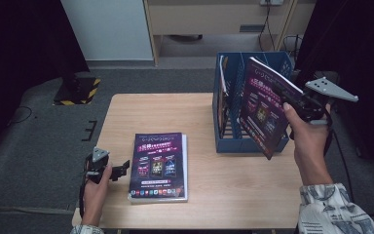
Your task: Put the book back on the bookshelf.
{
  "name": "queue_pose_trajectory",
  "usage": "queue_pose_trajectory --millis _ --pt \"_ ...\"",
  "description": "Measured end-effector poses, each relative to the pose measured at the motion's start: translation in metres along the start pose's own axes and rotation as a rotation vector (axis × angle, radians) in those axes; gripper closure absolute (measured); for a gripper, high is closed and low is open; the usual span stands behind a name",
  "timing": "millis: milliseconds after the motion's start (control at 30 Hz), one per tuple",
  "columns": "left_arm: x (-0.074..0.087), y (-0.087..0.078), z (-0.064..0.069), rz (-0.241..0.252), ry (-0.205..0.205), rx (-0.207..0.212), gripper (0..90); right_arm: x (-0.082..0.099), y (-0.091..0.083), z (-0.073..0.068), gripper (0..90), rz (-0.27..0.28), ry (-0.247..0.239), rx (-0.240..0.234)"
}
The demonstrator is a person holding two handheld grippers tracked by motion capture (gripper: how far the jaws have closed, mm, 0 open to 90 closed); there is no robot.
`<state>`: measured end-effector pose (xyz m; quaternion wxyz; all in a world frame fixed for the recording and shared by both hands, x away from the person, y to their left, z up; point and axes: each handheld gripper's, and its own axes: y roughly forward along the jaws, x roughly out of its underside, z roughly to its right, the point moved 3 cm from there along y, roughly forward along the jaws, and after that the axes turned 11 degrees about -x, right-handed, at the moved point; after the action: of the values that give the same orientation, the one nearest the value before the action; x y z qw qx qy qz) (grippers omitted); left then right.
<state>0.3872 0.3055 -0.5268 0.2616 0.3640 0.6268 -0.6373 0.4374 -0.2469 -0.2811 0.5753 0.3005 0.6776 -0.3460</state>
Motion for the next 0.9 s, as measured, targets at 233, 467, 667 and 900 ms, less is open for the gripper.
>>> queue_pose_trajectory --millis 233,467,667,900 --pt "0.001 0.0 0.0 -0.004 0.002 -0.001 4.4 -0.001 0.014 0.007 84.1 -0.014 -0.005 0.042" --pt "0.001 0.001 0.002 -0.006 0.007 0.002 4.4 0.001 0.029 0.021 84.1 -0.02 0.004 0.11" --pt "0.001 0.002 0.003 -0.012 0.013 0.002 4.4 0.003 0.052 0.031 84.1 -0.02 -0.002 0.133" --pt "0.002 0.002 0.002 -0.014 0.007 0.005 4.4 0.005 0.069 0.036 84.1 -0.008 0.001 0.152"
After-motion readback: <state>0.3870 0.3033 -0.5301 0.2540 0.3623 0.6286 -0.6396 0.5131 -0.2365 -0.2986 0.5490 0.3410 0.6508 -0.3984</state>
